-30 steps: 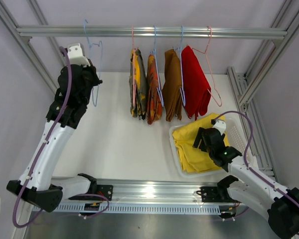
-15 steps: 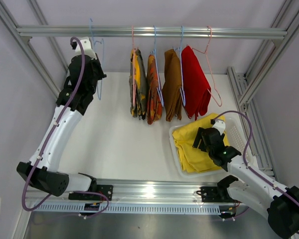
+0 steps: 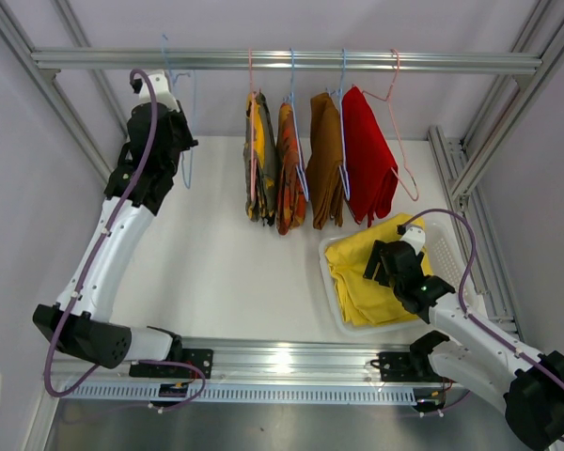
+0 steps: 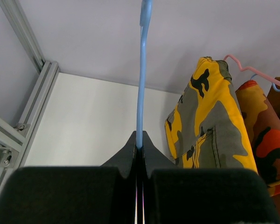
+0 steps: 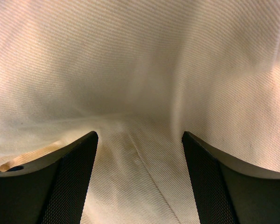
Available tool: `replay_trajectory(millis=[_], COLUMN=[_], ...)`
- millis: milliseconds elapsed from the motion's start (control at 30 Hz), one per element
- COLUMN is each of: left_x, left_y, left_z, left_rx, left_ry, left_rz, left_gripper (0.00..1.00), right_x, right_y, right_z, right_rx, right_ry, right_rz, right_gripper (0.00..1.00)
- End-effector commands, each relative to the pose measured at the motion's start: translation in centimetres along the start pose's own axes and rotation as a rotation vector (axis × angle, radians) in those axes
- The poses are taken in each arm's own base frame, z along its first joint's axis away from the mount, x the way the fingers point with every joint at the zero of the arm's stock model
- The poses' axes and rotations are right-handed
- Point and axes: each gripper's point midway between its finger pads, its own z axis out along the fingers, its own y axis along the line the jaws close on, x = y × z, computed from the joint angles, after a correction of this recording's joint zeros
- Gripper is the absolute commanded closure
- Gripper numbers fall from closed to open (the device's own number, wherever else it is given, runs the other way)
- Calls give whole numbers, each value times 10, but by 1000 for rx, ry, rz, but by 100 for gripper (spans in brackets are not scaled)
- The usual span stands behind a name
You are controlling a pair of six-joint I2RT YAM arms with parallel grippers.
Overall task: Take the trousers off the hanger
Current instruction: Place the hanger at the clothesline.
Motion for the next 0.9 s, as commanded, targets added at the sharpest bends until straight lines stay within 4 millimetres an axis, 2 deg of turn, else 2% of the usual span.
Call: replay_trajectory(millis=[0,533,700,767,867], left_x=[-6,7,8,11,4], left_y=[-1,3,2,2,1], left_z=[-7,-14,-18,-20,-26], left_rx=[23,9,-10,-14,-19], left_ry=[-23,9,5,9,-8], left_rz=[-29,-24,2,6,11], left_gripper=[99,99,88,79,71], right_x=[-10,-10,-11,-10,-10], right_y=[8,8,8,8,8], right_z=[-2,-3,-3,-3,-3], right_rx=[-24,-26,-23,-23,-25], right_ry=[-24,-26,-29,-25,-25], right_rz=[8,10,9,8,5], right_gripper=[22,22,21,19,17])
